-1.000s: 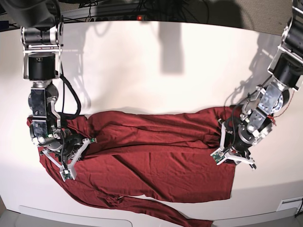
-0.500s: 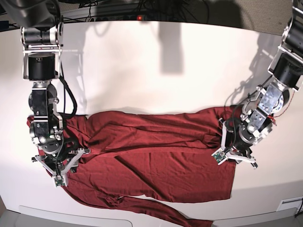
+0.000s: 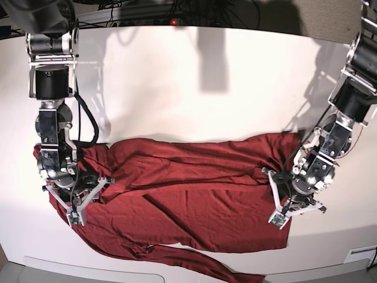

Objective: Fold the T-shirt properly
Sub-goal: 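Lift the shirt edge with both grippers, pulling it taut between them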

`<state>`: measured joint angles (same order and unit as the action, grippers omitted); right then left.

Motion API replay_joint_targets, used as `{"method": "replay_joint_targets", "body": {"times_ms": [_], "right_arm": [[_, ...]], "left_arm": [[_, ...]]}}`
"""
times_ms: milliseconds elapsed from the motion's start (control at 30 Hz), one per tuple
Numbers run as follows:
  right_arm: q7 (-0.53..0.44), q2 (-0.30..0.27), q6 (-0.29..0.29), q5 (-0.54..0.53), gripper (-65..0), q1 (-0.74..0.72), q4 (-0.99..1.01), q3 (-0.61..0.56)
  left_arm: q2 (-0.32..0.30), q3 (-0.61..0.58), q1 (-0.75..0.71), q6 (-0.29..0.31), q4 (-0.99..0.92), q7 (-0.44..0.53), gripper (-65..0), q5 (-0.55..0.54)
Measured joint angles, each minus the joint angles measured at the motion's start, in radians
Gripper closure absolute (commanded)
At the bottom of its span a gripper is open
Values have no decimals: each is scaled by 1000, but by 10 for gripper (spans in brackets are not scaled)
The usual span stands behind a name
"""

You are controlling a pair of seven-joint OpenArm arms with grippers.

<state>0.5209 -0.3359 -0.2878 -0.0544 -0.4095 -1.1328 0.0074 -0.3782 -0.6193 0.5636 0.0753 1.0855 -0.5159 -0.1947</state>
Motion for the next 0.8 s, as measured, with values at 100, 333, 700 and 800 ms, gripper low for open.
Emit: {"method": "replay_joint_targets", "body": {"times_ms": [100, 333, 700, 800], "right_arm": [[-8, -2, 0, 0, -204, 3, 0, 0], [-37, 0, 0, 0, -204, 97, 0, 0], [-53, -15, 0, 0, -204, 162, 0, 0], [-51, -20, -1, 0, -204, 183, 0, 0]], "left_arm": [[29, 89, -81, -2, 109, -5, -161, -41], [86, 267, -289, 3, 276, -11, -161, -69], [107, 285, -390, 6, 283, 7, -161, -36], [107, 286, -395, 6, 283, 8, -161, -34]]}}
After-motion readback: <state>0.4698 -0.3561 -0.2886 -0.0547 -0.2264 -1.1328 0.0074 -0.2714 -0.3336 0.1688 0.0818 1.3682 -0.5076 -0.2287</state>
